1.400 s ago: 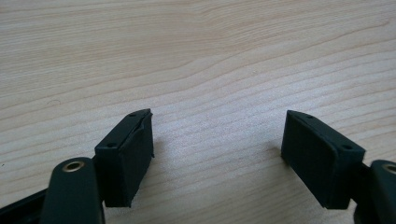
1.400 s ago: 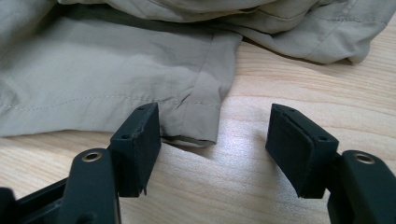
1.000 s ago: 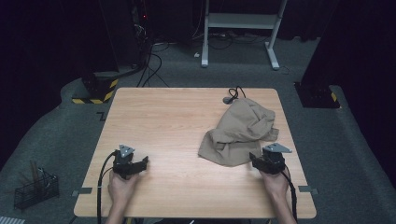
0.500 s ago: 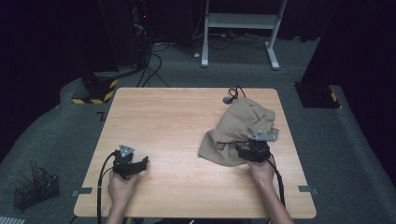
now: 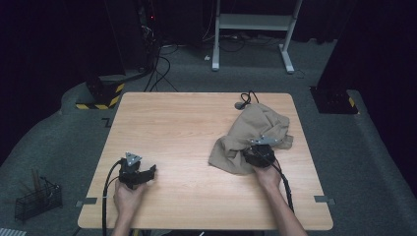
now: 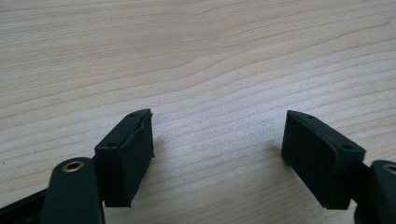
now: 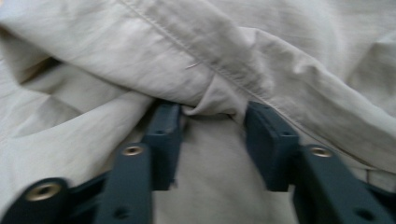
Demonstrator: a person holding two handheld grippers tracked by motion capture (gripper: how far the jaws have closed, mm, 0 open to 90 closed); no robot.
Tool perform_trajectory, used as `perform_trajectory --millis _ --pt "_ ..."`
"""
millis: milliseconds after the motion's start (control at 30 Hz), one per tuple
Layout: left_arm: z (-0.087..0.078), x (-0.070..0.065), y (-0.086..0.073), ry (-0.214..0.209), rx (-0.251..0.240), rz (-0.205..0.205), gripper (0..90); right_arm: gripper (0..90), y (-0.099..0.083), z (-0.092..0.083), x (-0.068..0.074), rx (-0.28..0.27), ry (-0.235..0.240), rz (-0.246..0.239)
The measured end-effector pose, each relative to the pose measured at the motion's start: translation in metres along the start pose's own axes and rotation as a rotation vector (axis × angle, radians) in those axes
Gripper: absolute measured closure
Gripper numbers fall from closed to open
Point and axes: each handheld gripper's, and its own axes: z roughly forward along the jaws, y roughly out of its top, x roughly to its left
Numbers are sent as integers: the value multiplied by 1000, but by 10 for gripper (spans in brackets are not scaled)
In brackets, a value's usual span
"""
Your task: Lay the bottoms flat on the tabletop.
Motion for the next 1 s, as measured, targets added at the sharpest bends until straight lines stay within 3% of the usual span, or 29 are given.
perform_trajectory --millis 300,667,1000 --pt "0 0 0 0 1 0 251 837 1 -1 7 6 19 -43" --pt "0 0 0 -1 1 0 251 873 -2 -6 14 16 57 -57" --pt "0 -1 0 -3 0 2 251 879 -6 -11 28 24 108 -108"
